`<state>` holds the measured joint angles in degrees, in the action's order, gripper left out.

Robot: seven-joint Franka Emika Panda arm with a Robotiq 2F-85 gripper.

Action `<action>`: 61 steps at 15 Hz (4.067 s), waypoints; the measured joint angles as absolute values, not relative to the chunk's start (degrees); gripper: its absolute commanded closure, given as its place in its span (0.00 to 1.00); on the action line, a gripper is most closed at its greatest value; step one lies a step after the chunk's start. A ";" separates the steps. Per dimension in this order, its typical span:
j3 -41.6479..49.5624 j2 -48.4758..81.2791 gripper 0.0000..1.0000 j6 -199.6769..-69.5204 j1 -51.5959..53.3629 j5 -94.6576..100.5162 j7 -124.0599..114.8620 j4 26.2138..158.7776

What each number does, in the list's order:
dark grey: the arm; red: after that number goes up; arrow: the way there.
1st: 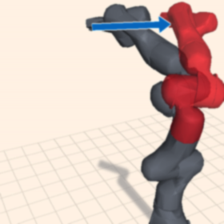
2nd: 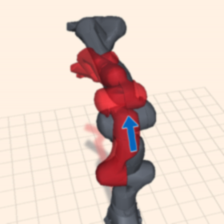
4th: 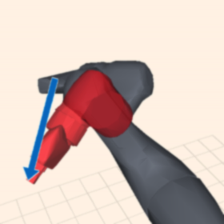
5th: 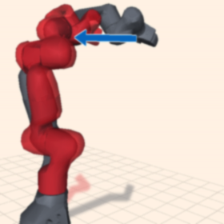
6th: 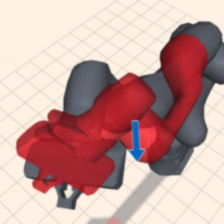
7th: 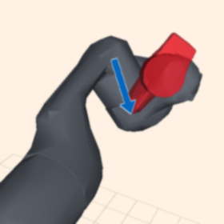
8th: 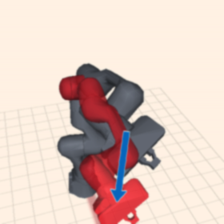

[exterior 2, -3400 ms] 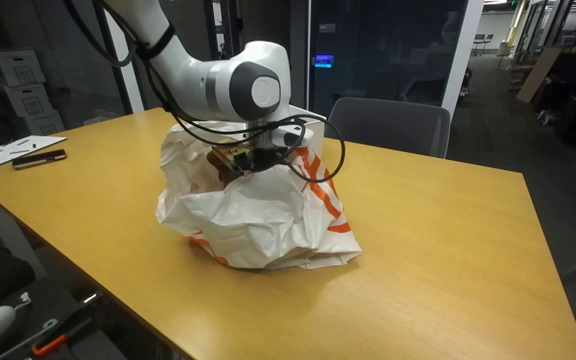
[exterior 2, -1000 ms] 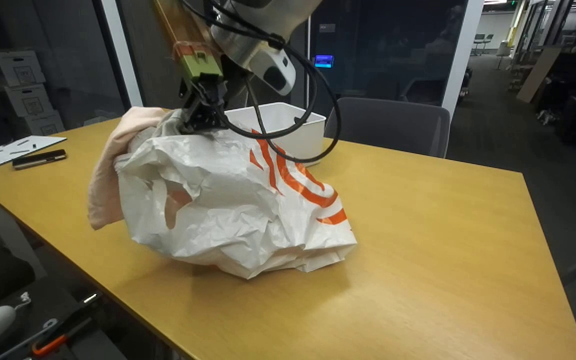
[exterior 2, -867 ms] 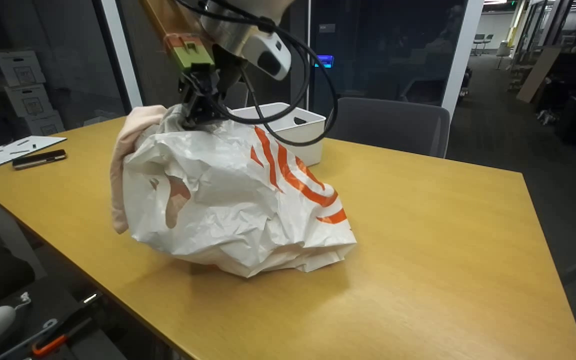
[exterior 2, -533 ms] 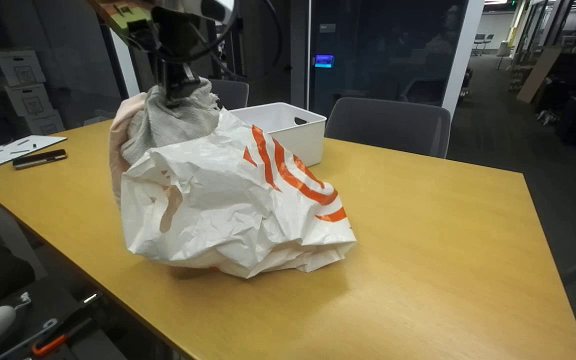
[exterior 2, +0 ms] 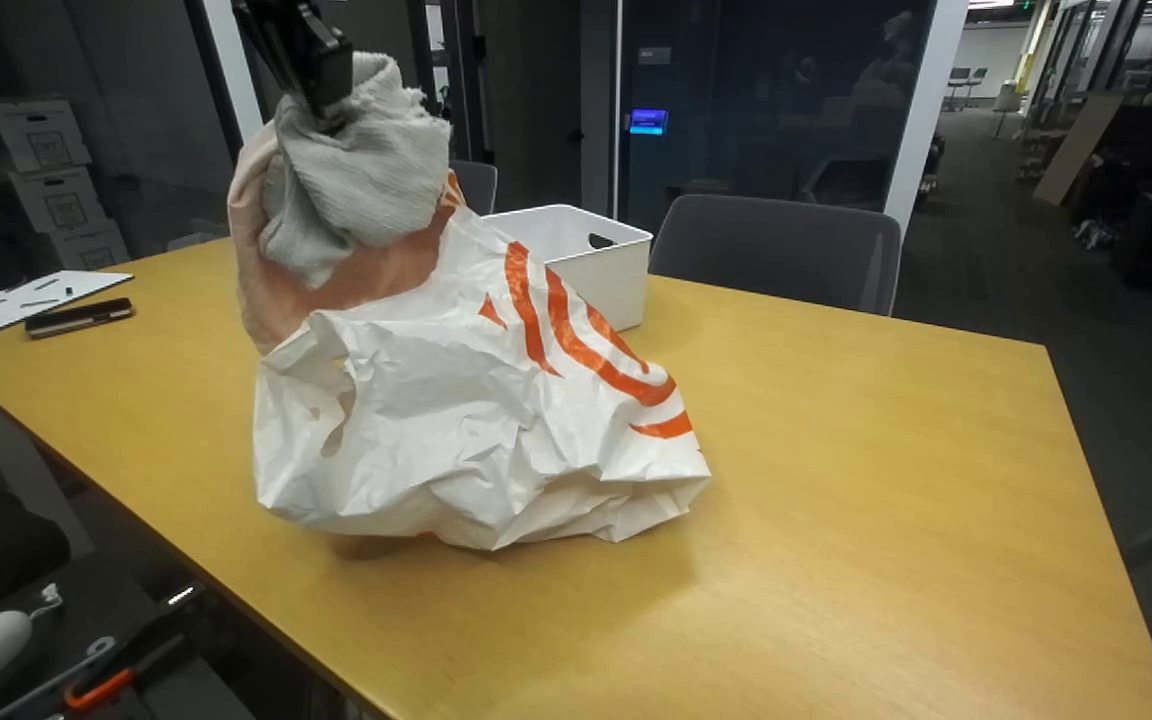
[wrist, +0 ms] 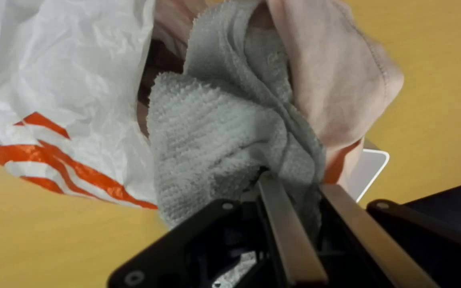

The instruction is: Remove the shirt, towel and moose from the plastic bag and put them in the white storage container.

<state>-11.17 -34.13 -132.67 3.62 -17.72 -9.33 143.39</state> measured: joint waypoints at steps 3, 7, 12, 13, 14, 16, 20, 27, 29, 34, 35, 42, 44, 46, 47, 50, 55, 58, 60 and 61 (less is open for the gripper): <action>-13.84 -36.12 0.92 -137.21 3.19 -11.34 -15.34 143.29; -18.70 -36.24 0.93 -144.57 0.03 -2.30 -23.46 142.62; -28.55 -32.09 0.93 -154.71 -12.36 12.69 -34.98 138.23; -31.67 -30.43 0.93 -156.20 -16.46 17.04 -38.33 136.21; -34.94 -28.79 0.93 -157.07 -20.69 21.65 -41.86 133.95; -42.13 -25.94 0.93 -157.12 -29.37 31.16 -49.19 128.94; -58.29 -17.84 0.93 -153.19 -43.60 41.16 -56.49 119.32; -73.99 2.42 0.94 -147.47 -49.77 48.62 -54.95 111.99; -73.70 8.26 0.94 -146.35 -48.08 51.19 -53.55 111.27; -64.29 23.99 0.94 -138.59 -34.00 58.63 -49.51 104.12; -62.10 27.09 0.93 -136.76 -30.61 59.90 -48.57 101.59; -44.48 38.68 0.36 -131.91 -9.68 49.13 -35.42 82.26; -36.50 37.90 0.20 -131.80 -3.40 40.18 -30.69 78.08; -28.65 36.48 0.04 -131.32 2.38 32.62 -27.59 75.57; -24.57 35.38 0.00 -130.74 5.21 29.57 -27.13 75.05; -16.05 31.30 0.00 -124.53 10.55 24.14 -28.91 75.72; -13.51 22.18 0.00 -116.06 9.54 17.86 -34.66 85.41; -10.12 15.36 0.00 -115.64 9.45 9.90 -35.29 94.41; -8.46 11.10 0.00 -115.62 8.93 4.49 -35.35 100.66; -7.84 9.16 0.00 -115.69 8.40 1.57 -35.01 103.95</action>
<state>-7.84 9.16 -115.69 8.40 1.57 -35.01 103.95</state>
